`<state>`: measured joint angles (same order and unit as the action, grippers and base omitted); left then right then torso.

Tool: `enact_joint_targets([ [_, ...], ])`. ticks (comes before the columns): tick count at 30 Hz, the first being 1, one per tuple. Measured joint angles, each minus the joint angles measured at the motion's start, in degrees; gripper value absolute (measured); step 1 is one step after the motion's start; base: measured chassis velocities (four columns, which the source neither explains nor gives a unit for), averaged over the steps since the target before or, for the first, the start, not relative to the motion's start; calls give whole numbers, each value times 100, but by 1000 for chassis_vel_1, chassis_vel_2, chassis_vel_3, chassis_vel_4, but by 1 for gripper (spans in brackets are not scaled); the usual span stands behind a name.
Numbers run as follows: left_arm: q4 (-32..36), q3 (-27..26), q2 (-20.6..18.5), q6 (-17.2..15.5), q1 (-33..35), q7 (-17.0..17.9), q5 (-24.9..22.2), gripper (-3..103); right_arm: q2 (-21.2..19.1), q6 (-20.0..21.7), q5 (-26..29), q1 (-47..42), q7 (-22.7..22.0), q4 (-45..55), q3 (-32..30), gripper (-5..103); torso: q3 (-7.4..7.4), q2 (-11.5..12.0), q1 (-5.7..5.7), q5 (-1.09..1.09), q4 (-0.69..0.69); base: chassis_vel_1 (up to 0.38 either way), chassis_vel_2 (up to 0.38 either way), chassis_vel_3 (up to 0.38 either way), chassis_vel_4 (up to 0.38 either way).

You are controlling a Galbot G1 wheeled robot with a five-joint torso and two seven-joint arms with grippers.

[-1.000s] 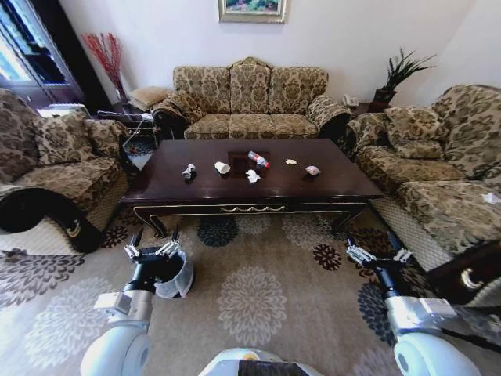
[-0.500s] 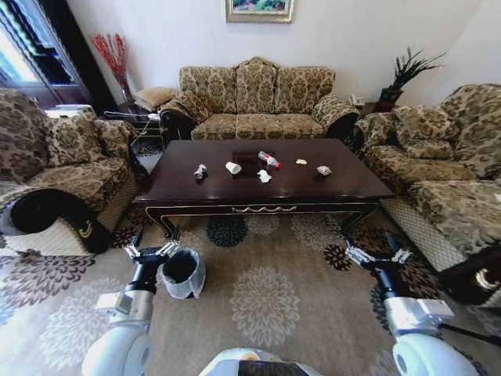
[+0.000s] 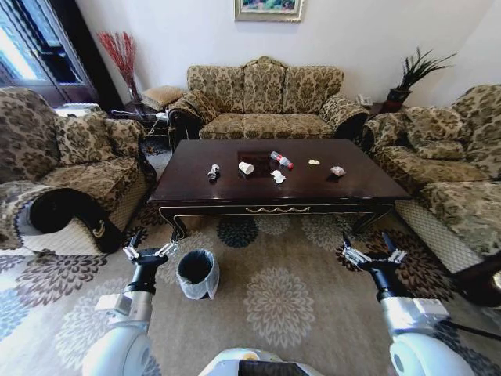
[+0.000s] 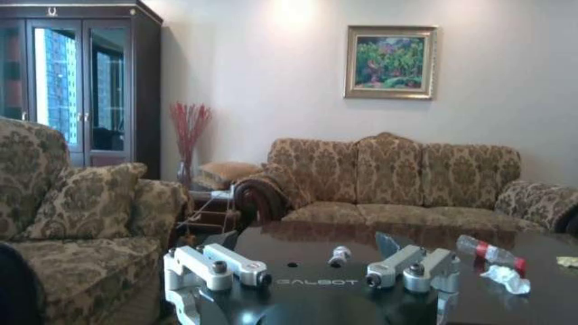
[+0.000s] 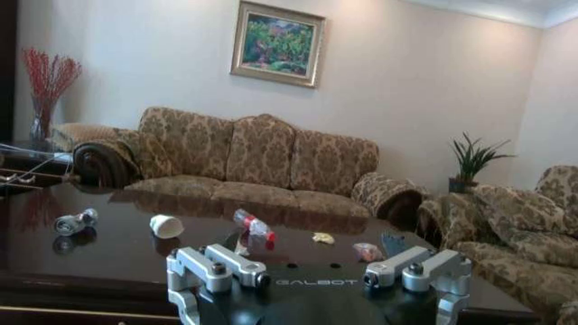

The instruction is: Move to the front of the table and place the trash on the table into the trash bin.

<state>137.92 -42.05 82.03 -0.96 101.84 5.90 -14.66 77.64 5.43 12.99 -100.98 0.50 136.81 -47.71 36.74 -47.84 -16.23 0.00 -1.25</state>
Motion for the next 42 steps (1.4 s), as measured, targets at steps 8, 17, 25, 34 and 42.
enact_joint_targets([
  [8, 0, 41, 20, -87, 4, 16, 25, 100, 24, -54, 3, -42, 0, -24, -16, 100, 0, 0, 0, 0, 1, 120, 132, -118, -121],
  [17, -59, 39, 58, -65, 1, 16, 51, 100, 66, -70, 13, -33, 1, -47, -21, 100, 0, 0, 0, 0, 0, 137, 141, -72, -73],
  [25, -476, 131, -87, -79, -138, 77, 221, 100, 75, -41, 40, -33, -1, -68, -24, 100, 0, 0, 0, -1, 0, 34, 44, -7, -13],
  [34, -1911, 502, -508, -424, -906, 143, 76, 100, 85, 30, 25, -8, -28, -80, -13, 100, 0, 0, 0, -2, 1, 0, 0, 0, 0],
  [42, -3483, 1188, -530, -411, -1888, 116, 83, 100, 60, 184, -6, 27, -172, -82, -14, 100, 0, 0, 0, -1, 1, 0, 0, 0, 0],
])
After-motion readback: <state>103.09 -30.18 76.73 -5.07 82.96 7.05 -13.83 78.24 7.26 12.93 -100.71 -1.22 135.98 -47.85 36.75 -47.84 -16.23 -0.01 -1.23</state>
